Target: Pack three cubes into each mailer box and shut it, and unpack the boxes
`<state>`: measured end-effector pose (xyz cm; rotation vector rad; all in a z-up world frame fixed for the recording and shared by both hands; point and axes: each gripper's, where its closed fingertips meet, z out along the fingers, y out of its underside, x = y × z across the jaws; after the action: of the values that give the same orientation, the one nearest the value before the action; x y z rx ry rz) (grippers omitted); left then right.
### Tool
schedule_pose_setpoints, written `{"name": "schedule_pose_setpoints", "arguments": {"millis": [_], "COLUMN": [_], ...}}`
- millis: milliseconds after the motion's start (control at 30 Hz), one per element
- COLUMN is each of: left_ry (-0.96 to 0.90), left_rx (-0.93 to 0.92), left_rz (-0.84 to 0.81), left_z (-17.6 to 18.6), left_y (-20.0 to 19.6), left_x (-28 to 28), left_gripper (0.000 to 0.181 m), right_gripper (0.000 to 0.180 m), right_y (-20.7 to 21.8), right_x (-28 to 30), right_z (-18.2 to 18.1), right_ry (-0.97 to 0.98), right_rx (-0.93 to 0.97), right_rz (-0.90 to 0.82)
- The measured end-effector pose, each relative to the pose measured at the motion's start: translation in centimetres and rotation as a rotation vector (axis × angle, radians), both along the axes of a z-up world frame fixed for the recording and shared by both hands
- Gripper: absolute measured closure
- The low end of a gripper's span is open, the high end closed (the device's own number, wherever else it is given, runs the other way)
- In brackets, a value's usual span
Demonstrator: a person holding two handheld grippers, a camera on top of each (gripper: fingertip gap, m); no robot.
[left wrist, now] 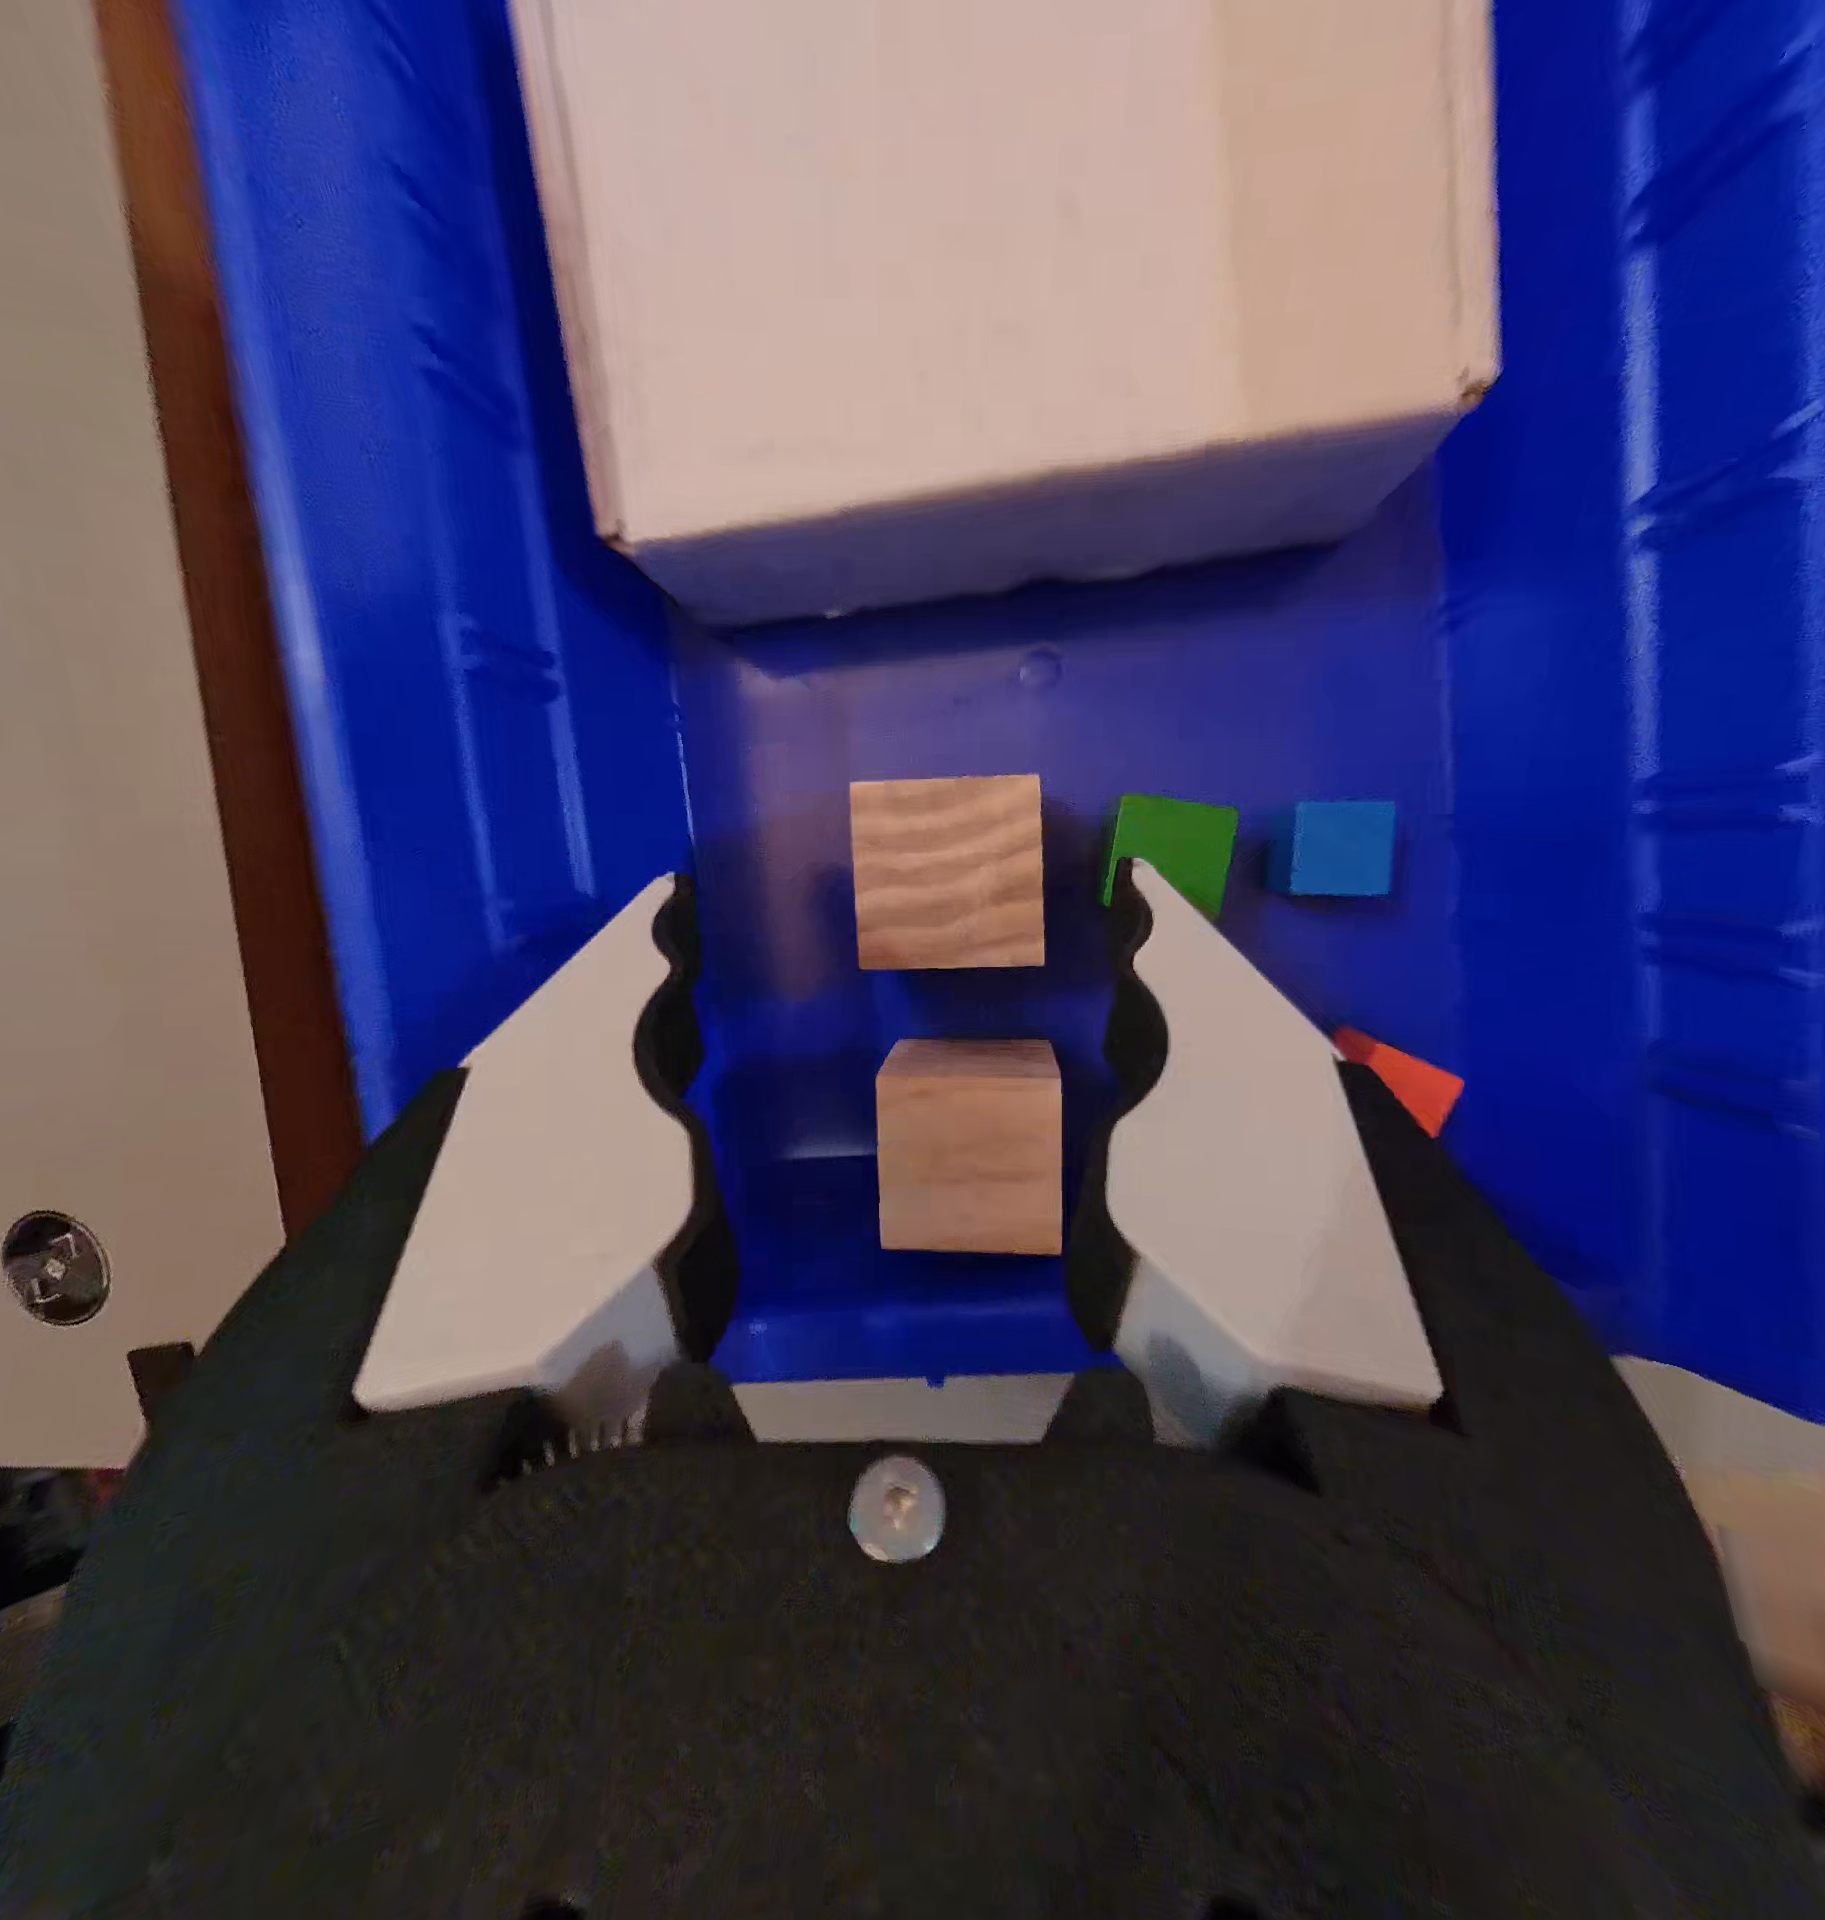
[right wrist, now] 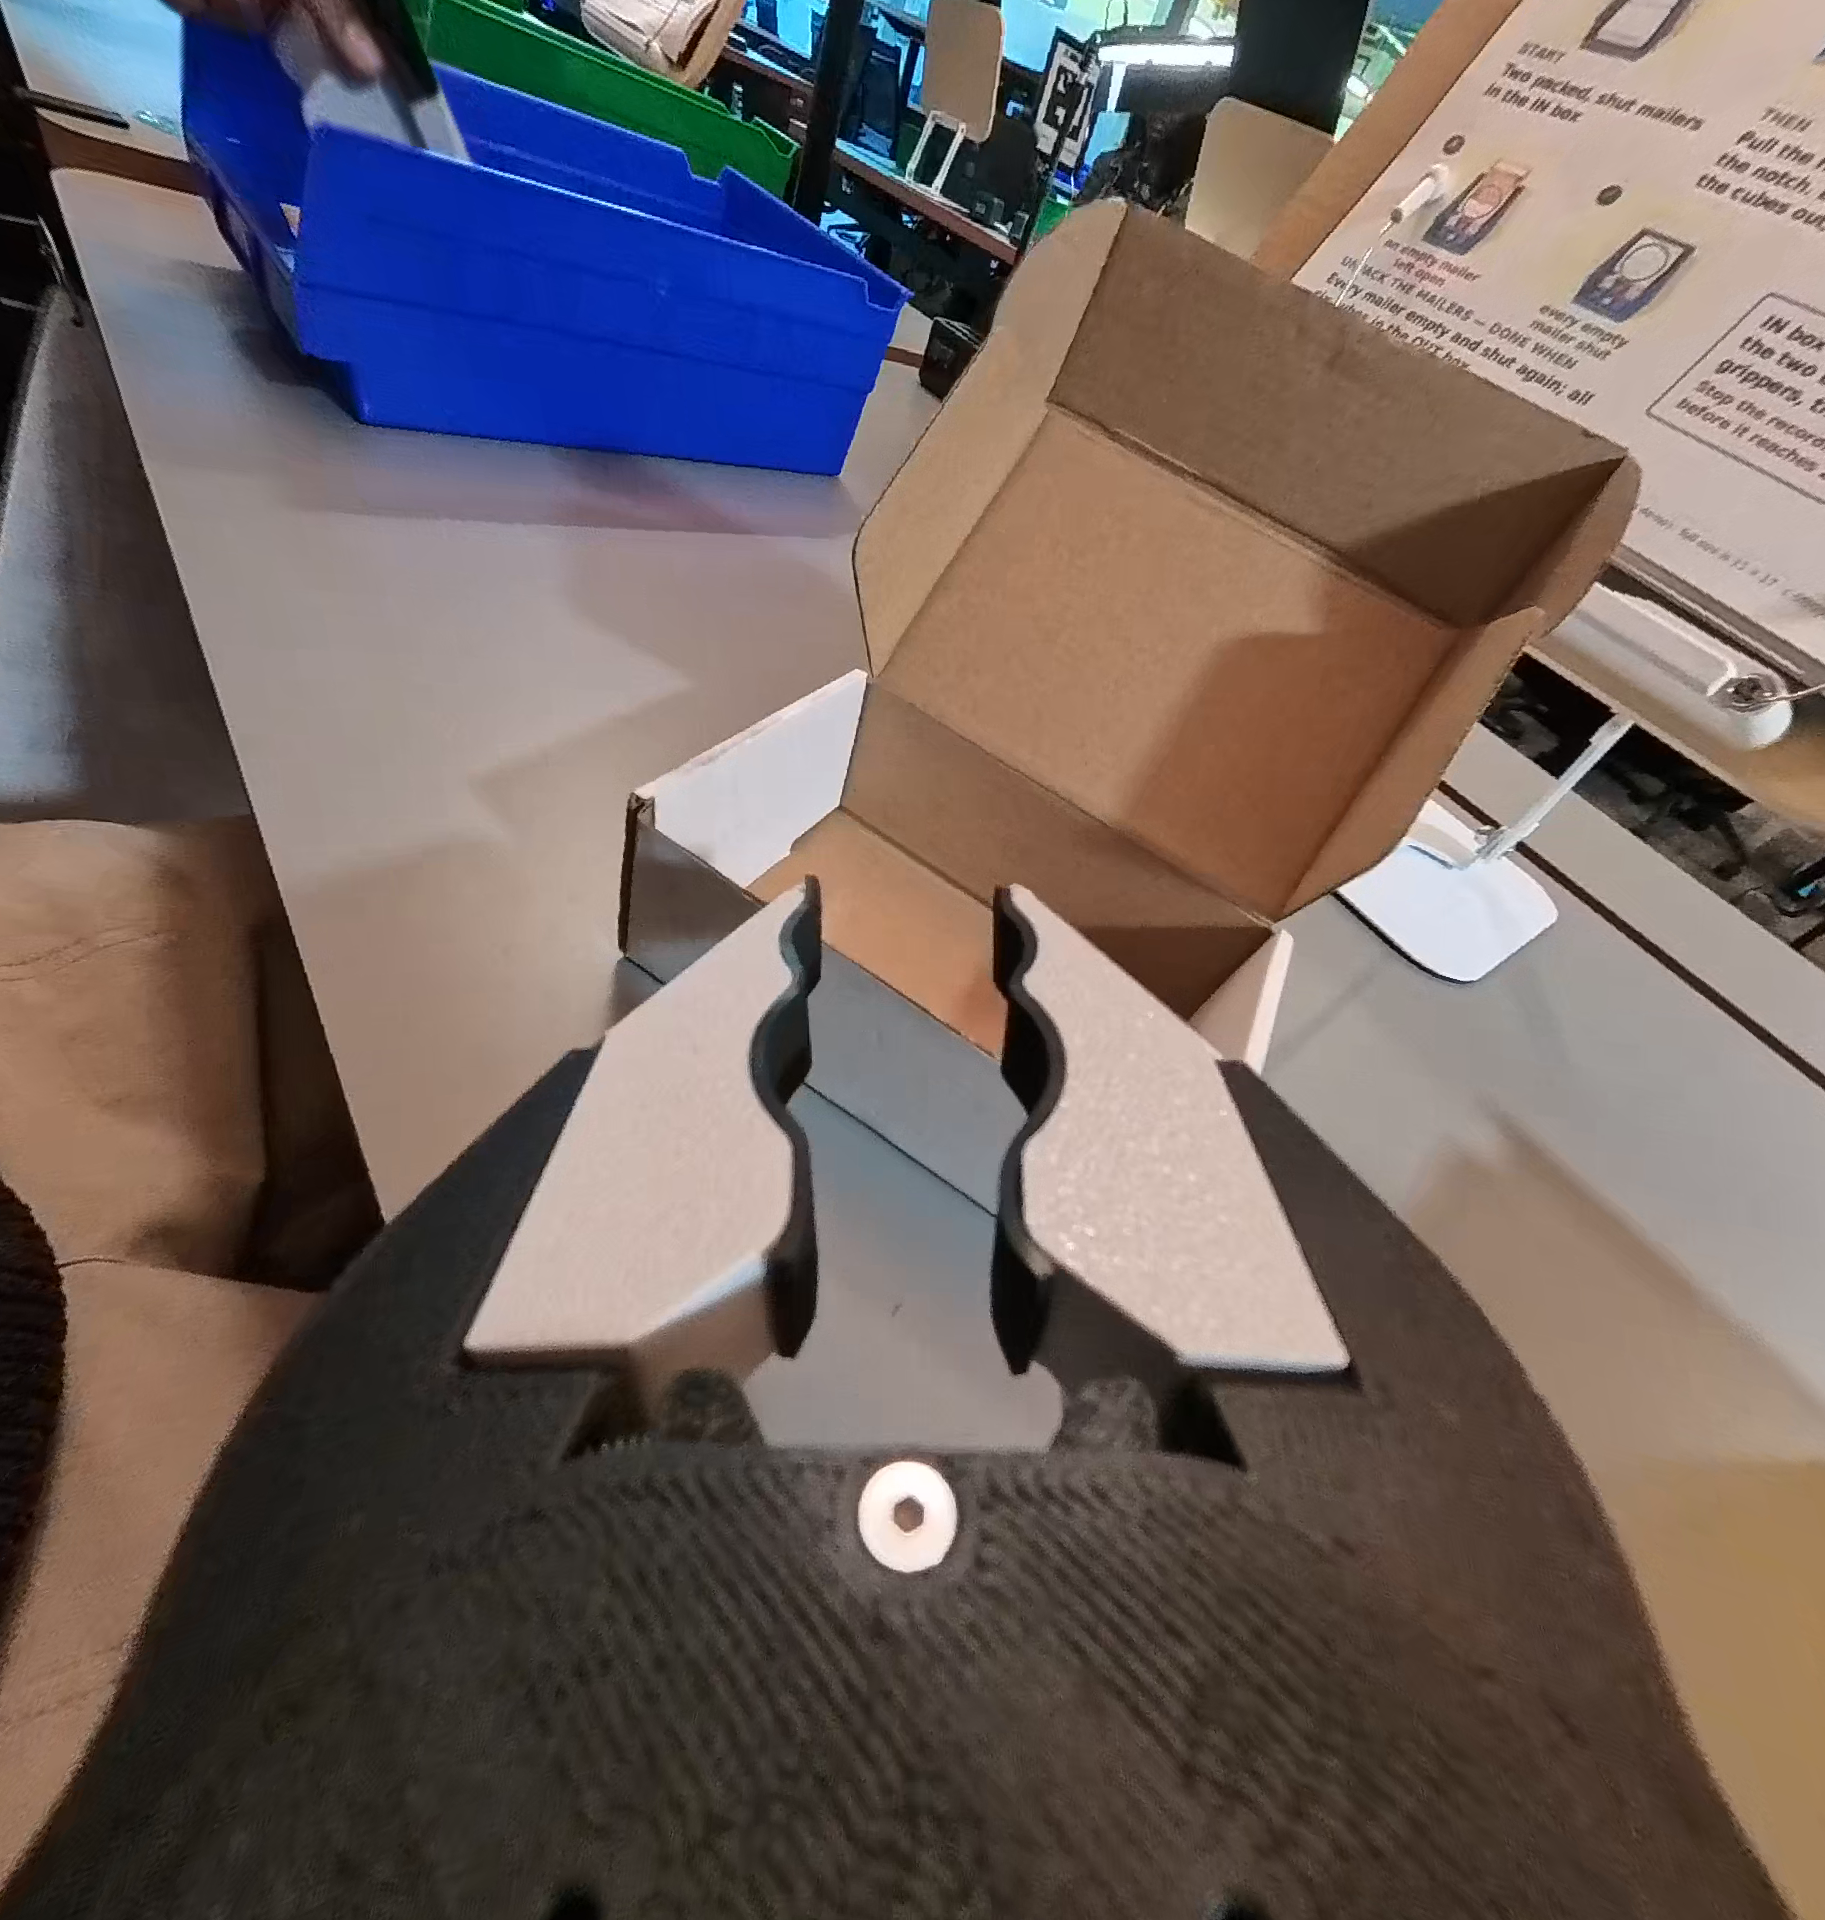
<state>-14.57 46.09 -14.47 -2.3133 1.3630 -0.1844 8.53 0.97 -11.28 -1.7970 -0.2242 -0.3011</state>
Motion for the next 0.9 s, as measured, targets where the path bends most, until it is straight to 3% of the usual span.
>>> {"name": "schedule_pose_setpoints", "arguments": {"millis": [100,200,300,400,533,633,767,900], "left_ry": [0.127,0.111,0.076,-0.032,-0.206,-0.287,-0.337,-0.302], "left_rx": [0.017,0.022,0.085,0.127,0.204,0.192,0.128,0.010], "left_rz": [-0.015,-0.011,-0.044,-0.126,-0.381,-0.637,-0.888,-1.014], "left_z": [-2.2,-2.0,0.3,4.8,11.7,13.6,12.0,8.4], "left_y": [0.3,0.4,0.2,-2.6,-12.0,-21.9,-32.4,-38.9], "left_x": [-0.1,0.6,1.1,3.4,9.1,13.2,17.8,21.6], "left_gripper": [0.120,0.136,0.142,0.142,0.143,0.143,0.142,0.142], "right_gripper": [0.148,0.148,0.149,0.149,0.150,0.151,0.153,0.155], "right_y": [-0.1,-0.3,-0.5,-0.6,-0.5,-0.5,-1.0,-1.8], "right_x": [0.0,0.1,0.3,0.7,1.4,1.6,1.9,2.4], "right_z": [0.1,0.1,-0.1,-0.3,-0.3,0.6,1.4,2.2], "right_ry": [-0.010,-0.016,-0.021,-0.014,0.013,0.046,0.019,0.024], "right_rx": [0.004,0.005,-0.003,-0.004,0.003,0.037,0.061,0.088], "right_rz": [-0.007,-0.015,-0.024,-0.038,-0.068,-0.081,-0.096,-0.101]}}
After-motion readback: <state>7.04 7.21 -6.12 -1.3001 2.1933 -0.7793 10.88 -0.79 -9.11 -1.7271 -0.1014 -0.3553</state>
